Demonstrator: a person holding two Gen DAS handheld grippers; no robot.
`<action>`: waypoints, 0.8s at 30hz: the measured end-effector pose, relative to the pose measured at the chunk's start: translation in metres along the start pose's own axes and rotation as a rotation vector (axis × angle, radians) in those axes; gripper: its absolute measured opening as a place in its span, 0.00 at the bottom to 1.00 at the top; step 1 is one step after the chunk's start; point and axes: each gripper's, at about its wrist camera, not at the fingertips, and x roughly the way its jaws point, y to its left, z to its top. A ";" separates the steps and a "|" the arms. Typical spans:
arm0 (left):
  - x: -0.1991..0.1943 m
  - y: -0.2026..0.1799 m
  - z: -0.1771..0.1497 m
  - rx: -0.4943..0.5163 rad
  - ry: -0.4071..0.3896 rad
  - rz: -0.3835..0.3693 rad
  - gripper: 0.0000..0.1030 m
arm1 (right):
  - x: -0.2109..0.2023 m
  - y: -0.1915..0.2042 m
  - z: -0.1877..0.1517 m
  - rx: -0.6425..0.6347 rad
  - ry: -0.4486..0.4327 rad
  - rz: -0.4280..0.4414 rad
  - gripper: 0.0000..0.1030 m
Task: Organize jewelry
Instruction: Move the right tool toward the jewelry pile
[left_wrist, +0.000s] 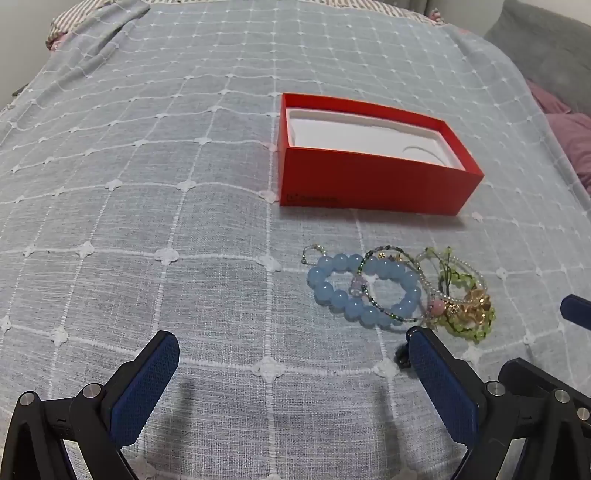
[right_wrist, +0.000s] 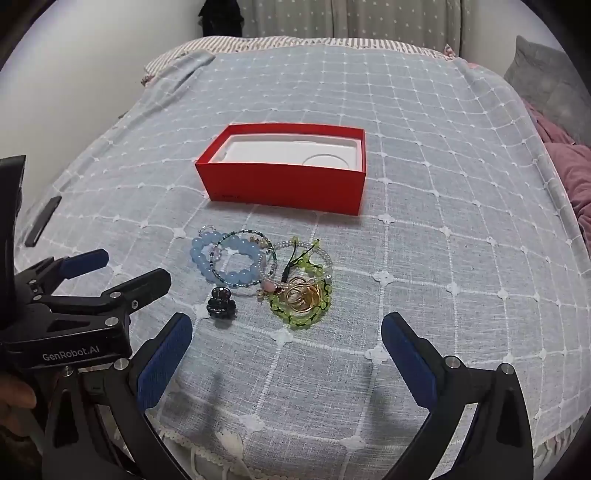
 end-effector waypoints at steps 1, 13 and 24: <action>0.000 0.000 0.000 -0.001 0.000 0.000 0.99 | -0.002 0.001 0.001 0.001 0.000 0.000 1.00; 0.002 -0.001 -0.003 0.008 -0.005 -0.001 0.99 | 0.004 -0.007 -0.001 0.040 0.012 0.021 1.00; 0.001 -0.005 -0.001 0.009 -0.014 -0.009 0.99 | 0.002 -0.007 -0.001 0.046 -0.020 0.026 1.00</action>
